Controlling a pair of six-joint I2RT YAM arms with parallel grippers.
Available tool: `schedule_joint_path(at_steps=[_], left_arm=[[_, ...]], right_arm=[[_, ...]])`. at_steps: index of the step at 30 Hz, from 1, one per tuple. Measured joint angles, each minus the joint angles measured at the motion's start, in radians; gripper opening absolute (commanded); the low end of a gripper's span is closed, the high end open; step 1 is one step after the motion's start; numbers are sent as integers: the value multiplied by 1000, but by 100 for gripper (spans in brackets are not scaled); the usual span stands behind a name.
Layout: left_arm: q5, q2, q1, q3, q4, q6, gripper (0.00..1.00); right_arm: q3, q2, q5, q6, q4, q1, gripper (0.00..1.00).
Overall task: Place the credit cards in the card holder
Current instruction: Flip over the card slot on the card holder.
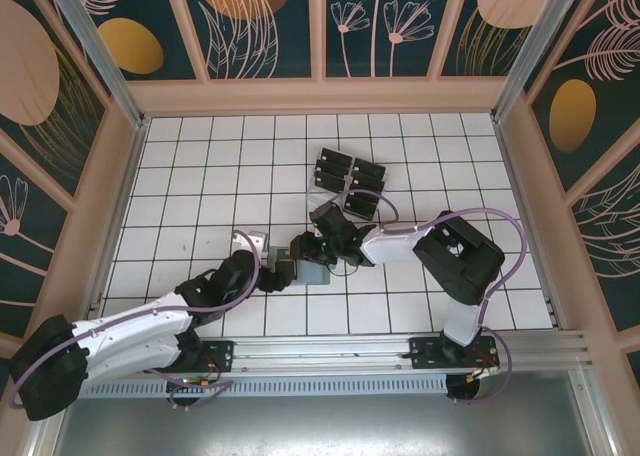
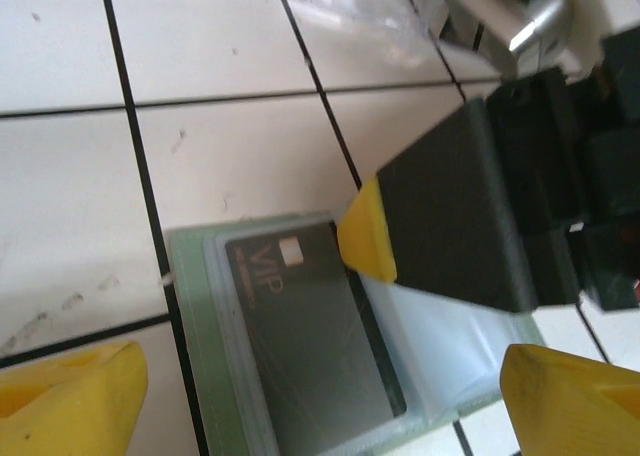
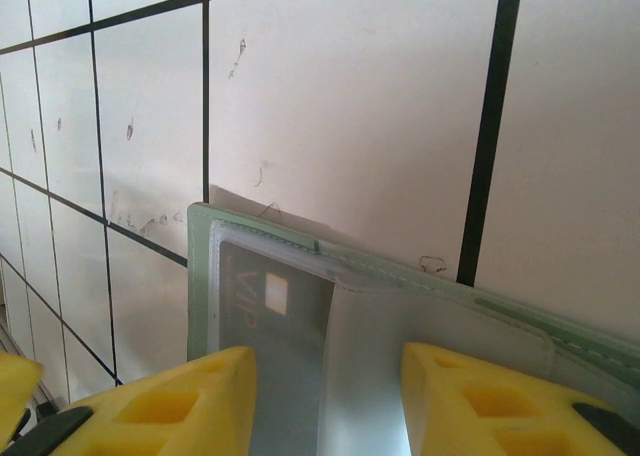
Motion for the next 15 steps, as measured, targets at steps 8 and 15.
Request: schedule_joint_path(at_steps=[8, 15], left_arm=[[95, 117, 0, 25, -51, 22, 89], [106, 174, -8, 45, -17, 21, 89]], right_arm=[[-7, -1, -6, 12, 15, -3, 43], [-9, -2, -6, 15, 18, -3, 43]])
